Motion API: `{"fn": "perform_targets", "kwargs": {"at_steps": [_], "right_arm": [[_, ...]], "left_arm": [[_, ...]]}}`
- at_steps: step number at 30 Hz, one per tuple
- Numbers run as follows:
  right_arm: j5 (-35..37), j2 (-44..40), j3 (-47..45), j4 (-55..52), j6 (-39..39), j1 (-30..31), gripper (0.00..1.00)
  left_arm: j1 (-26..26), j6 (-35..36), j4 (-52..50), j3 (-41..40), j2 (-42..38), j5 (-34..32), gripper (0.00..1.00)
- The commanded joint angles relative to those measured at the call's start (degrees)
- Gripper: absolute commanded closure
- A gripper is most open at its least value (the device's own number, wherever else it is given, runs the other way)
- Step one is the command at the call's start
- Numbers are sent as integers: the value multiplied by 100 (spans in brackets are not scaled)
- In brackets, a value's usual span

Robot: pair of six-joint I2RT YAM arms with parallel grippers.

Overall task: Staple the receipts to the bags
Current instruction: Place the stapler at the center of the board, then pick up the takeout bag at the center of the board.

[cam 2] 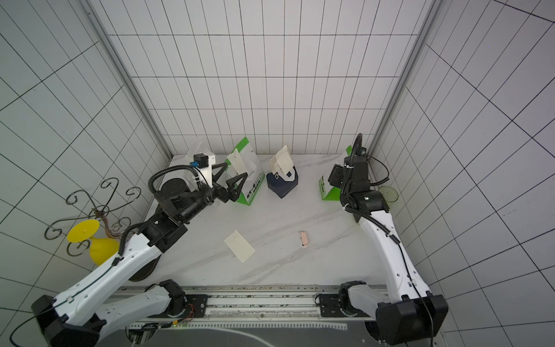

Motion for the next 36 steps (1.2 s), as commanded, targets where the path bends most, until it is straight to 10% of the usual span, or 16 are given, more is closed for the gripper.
{"fn": "perform_targets", "kwargs": {"at_steps": [1,11,36], "right_arm": [[-284,431,681,100,21,-538,35],[-1274,1356,771,852,-64,-1095,37],[-856,1214,18,1677,-427,-701,100]], "left_arm": [[44,80,-463,167,-41,80,2],[64,99,-479,174,-8,254,2],[104,186,-608,223,-50,308,2]]}}
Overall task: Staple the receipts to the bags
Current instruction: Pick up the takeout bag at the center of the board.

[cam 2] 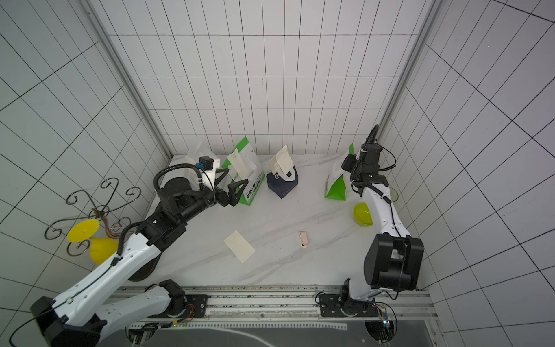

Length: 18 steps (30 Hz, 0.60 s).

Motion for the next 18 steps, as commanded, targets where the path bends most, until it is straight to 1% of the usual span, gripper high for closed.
{"fn": "perform_targets", "kwargs": {"at_steps": [1,6,10,13,18], "right_arm": [[755,-646,-336,-25,-203,421,100],[1450,-1609,-803,-294,-134,1187,100],[1931,-2257,-899,-724,-105,1941,100],[2269,-2585,-805,-1157,-18,2481,100],[2356,-2768,-516,-1884,37,3182,100]], "left_arm": [[12,-1,-51,163,-54,14,2],[13,-61,-160,153,-121,-52,2],[14,-74,-273,147,-260,-133,2],[15,-83,-346,137,-368,-136,2],[7,-118,-479,135,-503,-66,2]]}}
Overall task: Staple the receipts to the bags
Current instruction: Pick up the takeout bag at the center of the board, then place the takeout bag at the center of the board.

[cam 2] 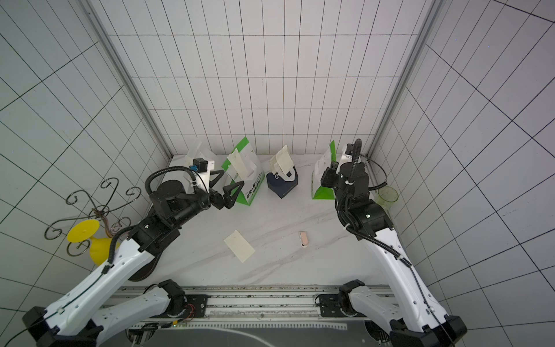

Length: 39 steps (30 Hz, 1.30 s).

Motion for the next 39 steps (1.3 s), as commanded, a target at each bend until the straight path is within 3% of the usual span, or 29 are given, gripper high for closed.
{"fn": "perform_targets", "kwargs": {"at_steps": [1,6,13,20,31,39], "right_arm": [[279,-55,147,-841,74,386,100],[98,-161,524,-1466,-175,832,100],[-1002,-408,837,-1432,-989,919,100],[-2176,110,1373,-1590,-2133,900,100],[-5494,1302,1656,-1747,-3481,350,100],[-6620,2364,2112,-2010,-4333,299,100]], "left_arm": [[13,-96,-169,137,-120,13,2],[11,-27,-375,211,-242,11,2],[14,27,-536,252,-374,-37,2],[13,208,-839,303,-546,-140,2],[12,244,-1112,359,-719,-234,2],[12,318,-1246,374,-748,-349,2]]}}
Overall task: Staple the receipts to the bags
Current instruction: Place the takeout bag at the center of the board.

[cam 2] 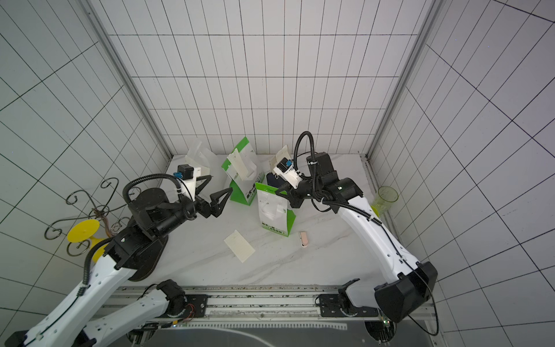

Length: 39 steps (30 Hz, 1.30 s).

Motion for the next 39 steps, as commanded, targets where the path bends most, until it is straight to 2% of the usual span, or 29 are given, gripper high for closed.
{"fn": "perform_targets", "kwargs": {"at_steps": [1,13,14,16,19,22,27,30,33,35,39], "right_arm": [[-975,366,837,-256,-707,-49,100],[-1105,1483,1374,-503,-1165,-78,100],[-1107,1524,1356,-466,-1134,-82,98],[-1045,1552,1306,-366,-1026,-79,85],[-593,1422,1238,-44,-597,-80,56],[-105,1003,1022,531,-133,-102,43],[755,251,725,1367,620,-75,38],[969,-176,329,1882,992,79,39],[1233,-515,-194,2311,1300,339,41],[1856,-734,-634,2551,1545,614,42],[2114,-995,-1424,2989,1945,801,41]], "left_arm": [[12,71,-135,172,-53,-120,2],[15,181,-298,213,-130,-259,2],[13,191,-310,198,-134,-277,2],[12,193,-334,182,-151,-288,2],[13,198,-359,171,-193,-271,2],[15,187,-373,204,-237,-252,2],[14,135,-409,297,-342,-262,2],[14,140,-400,320,-431,-253,2],[12,136,-399,310,-487,-279,2],[13,122,-404,272,-534,-334,2],[14,98,-347,203,-612,-348,2]]}}
